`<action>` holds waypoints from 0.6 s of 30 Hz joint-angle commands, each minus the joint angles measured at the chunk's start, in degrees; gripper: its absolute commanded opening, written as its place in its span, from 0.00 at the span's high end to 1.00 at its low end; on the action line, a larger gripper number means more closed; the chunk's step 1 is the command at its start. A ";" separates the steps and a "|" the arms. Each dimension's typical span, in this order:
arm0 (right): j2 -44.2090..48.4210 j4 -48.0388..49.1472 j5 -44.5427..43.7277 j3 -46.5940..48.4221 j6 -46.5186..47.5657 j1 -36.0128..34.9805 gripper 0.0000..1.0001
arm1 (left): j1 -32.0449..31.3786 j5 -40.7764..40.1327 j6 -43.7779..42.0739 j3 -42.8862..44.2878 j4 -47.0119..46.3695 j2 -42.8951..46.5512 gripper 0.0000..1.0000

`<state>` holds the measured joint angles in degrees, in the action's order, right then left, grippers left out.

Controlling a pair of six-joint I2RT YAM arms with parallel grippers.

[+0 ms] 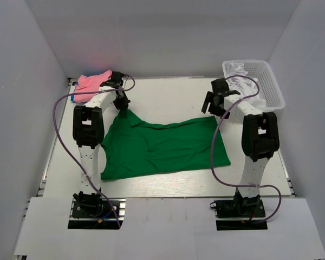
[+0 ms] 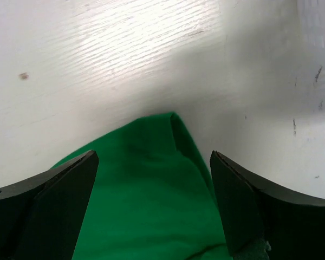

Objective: Fold and stack the t-shirts
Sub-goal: Grap the side of the flattened tshirt furthest away from the robot with both arms

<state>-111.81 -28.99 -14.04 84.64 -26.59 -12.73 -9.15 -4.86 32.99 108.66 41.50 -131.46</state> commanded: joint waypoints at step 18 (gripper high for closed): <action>-7.19 10.10 -4.51 -0.62 1.37 -0.10 0.32 | 0.09 5.92 -0.39 -6.27 -0.89 11.13 1.00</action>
<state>-117.80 -20.14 -17.87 84.27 -25.06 -12.78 -9.15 -0.23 32.95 103.26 41.54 -127.09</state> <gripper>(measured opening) 0.685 0.030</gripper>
